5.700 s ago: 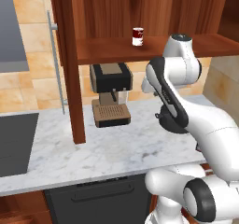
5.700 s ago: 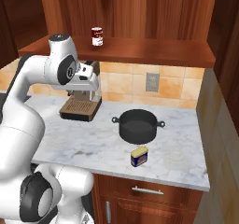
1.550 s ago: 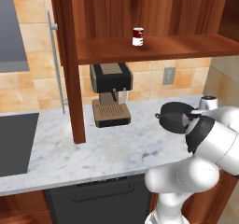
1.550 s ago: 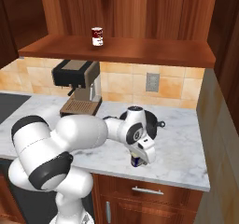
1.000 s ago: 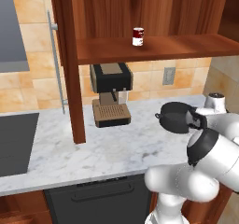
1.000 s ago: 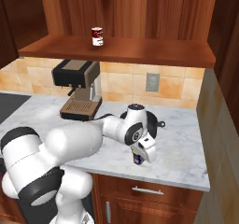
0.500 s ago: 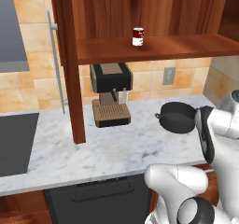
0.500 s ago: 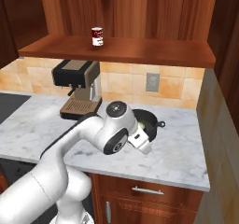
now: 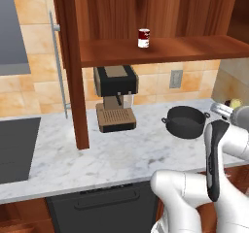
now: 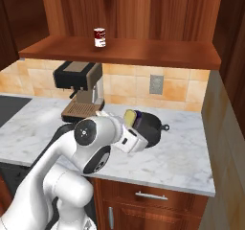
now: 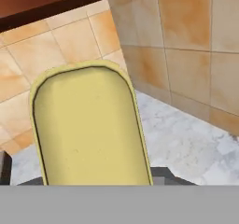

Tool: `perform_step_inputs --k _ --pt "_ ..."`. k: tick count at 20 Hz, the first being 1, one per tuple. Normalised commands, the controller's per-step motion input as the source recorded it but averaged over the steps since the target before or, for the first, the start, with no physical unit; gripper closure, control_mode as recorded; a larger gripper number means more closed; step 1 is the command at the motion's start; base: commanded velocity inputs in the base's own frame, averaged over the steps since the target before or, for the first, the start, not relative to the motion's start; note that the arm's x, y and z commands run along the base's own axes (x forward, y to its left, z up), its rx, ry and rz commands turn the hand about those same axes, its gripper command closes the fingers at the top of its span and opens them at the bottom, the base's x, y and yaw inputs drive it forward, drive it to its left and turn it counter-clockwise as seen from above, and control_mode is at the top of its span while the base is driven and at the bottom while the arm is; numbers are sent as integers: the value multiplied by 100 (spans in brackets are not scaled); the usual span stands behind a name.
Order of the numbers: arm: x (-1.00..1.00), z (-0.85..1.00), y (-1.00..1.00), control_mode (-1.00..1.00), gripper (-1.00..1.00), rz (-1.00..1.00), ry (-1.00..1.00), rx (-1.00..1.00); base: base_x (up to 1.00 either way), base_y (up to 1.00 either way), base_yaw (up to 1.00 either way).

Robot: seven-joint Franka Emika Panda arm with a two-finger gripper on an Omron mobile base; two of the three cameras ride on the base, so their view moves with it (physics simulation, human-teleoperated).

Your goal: Restock the canned food cabinet by taking the new fresh canned food from the counter and placing it in the cabinet. Then, take the old canned food from the cabinet and place it on the counter.

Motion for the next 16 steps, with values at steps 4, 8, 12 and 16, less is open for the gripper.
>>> perform_step_inputs --k 4,8,12,16 --pt "-7 100 14 -100 100 8 -17 -10 0 0 0" --pt "-4 100 7 -100 100 7 -8 -5 0 0 0" --pt "-16 100 2 -100 100 14 0 0 0 0 0" --pt "-33 100 0 -100 100 18 17 2 0 0 0"
